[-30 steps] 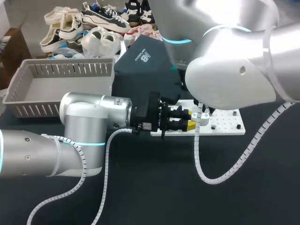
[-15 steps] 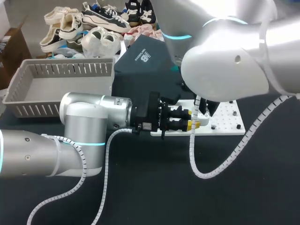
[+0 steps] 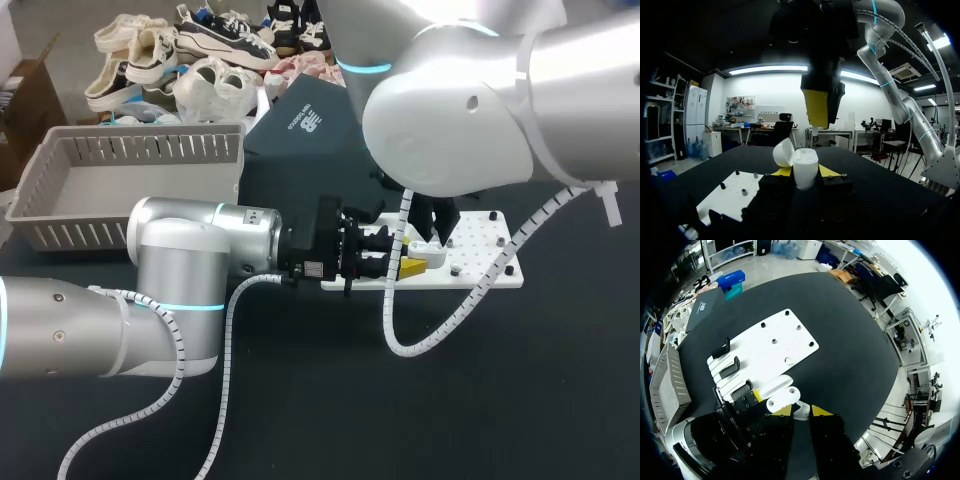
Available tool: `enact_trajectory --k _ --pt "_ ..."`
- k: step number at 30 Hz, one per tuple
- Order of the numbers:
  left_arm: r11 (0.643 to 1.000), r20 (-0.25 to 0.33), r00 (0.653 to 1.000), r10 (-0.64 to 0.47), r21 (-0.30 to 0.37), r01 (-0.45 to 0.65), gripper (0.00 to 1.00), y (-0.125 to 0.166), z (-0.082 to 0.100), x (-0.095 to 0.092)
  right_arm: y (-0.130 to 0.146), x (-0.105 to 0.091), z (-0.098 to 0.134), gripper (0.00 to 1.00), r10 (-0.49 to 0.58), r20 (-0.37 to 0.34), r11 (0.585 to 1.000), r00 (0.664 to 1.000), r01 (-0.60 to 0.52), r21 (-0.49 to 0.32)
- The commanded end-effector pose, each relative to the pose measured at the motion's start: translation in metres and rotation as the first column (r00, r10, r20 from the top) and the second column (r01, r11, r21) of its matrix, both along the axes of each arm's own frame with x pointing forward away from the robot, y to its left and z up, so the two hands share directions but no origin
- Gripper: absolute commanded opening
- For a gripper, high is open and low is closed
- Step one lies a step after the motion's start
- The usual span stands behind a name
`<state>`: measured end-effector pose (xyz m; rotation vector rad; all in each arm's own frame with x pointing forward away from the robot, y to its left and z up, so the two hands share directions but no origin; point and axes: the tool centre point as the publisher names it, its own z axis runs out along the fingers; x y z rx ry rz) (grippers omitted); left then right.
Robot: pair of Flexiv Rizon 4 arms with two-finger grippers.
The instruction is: Pick up each earbud case from the left stands, insert the matching earbuds, close the lid, and place the case in the box.
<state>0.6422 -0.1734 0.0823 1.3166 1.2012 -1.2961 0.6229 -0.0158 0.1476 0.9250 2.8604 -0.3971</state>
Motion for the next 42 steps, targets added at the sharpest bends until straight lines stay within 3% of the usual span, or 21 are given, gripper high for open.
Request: enact_trajectory --k 1,42 --pt "1.0 0.0 1.0 -0.002 -0.001 0.002 0.0 0.0 -0.001 0.001 -0.001 0.001 -0.003 0.0 0.002 0.007 1.0 1.0 -0.002 0.006" --pt "1.0 0.0 1.0 -0.002 -0.001 0.002 0.0 0.0 -0.001 0.001 -0.002 0.012 -0.022 0.0 -0.005 -0.019 1.0 1.0 0.004 -0.01"
